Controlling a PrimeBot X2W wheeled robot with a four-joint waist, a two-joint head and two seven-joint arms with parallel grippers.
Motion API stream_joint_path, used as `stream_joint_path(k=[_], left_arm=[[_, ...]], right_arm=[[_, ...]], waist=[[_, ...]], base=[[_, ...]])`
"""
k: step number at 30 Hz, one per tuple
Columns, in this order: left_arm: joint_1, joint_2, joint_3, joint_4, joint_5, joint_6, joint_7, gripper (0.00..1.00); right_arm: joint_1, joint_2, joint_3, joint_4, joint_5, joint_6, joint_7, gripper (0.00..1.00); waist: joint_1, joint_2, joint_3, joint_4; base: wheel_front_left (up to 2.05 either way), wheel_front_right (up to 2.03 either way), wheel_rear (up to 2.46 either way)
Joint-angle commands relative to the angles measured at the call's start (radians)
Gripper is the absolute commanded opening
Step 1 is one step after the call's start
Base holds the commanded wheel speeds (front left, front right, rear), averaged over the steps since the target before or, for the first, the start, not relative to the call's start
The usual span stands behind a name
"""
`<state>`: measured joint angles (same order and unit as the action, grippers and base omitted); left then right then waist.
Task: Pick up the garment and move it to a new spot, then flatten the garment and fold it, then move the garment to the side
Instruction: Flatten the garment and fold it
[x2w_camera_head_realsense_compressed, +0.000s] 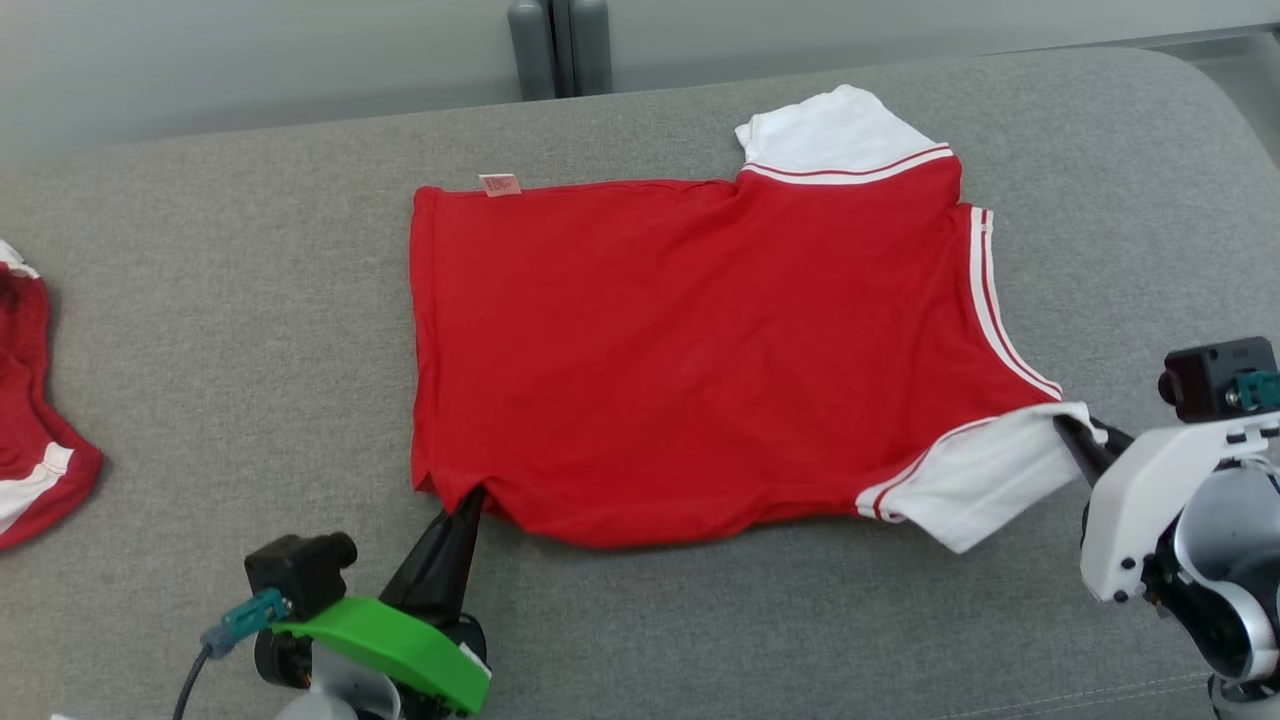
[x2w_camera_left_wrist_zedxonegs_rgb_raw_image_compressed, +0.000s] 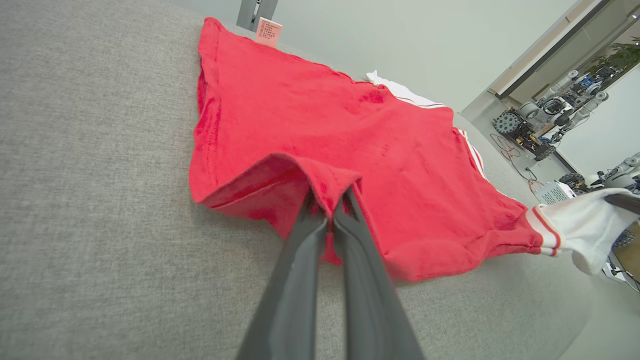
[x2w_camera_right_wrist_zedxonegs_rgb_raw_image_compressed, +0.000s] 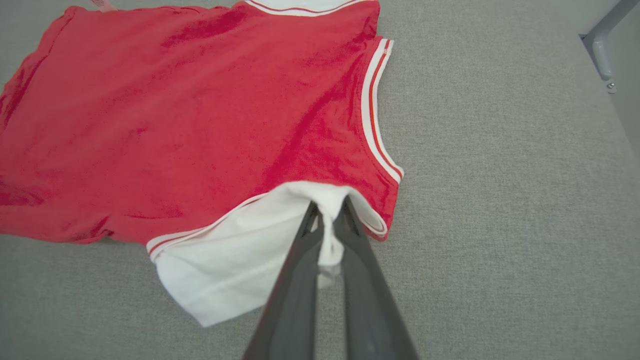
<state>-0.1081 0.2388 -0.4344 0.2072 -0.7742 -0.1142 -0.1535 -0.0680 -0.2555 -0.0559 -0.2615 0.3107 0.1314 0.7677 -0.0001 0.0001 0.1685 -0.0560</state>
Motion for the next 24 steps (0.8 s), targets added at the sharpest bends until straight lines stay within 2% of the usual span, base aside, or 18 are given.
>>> stream_joint_path(k=[1,6,18,24], left_arm=[[-0.035,-0.001,0.003,0.015,-0.013,-0.004,0.017,0.0],[-0.124,-0.01,0.006,0.08,-0.008,0.01,0.052,0.0],[-0.283,-0.06,0.037,0.263,-0.004,0.079,0.044,0.0],[-0.335,-0.071,0.041,0.316,-0.001,0.073,0.022,0.0]], right_arm=[[-0.037,-0.011,0.01,0.024,0.013,-0.001,-0.022,0.0],[-0.149,-0.033,0.053,0.12,0.018,-0.001,-0.095,0.0],[-0.367,-0.002,0.095,0.371,-0.024,-0.001,-0.272,0.0],[-0.442,0.005,0.105,0.451,-0.049,-0.001,-0.352,0.0]], waist=[[0.0001,-0.0001,0.006,0.001],[0.0001,-0.0001,0.023,0.0],[0.0001,-0.0001,0.094,0.004],[0.0001,-0.0001,0.132,0.012]], base=[[0.0,0.0,0.0],[0.0,0.0,0.0],[0.0,0.0,0.0],[0.0,0.0,0.0]])
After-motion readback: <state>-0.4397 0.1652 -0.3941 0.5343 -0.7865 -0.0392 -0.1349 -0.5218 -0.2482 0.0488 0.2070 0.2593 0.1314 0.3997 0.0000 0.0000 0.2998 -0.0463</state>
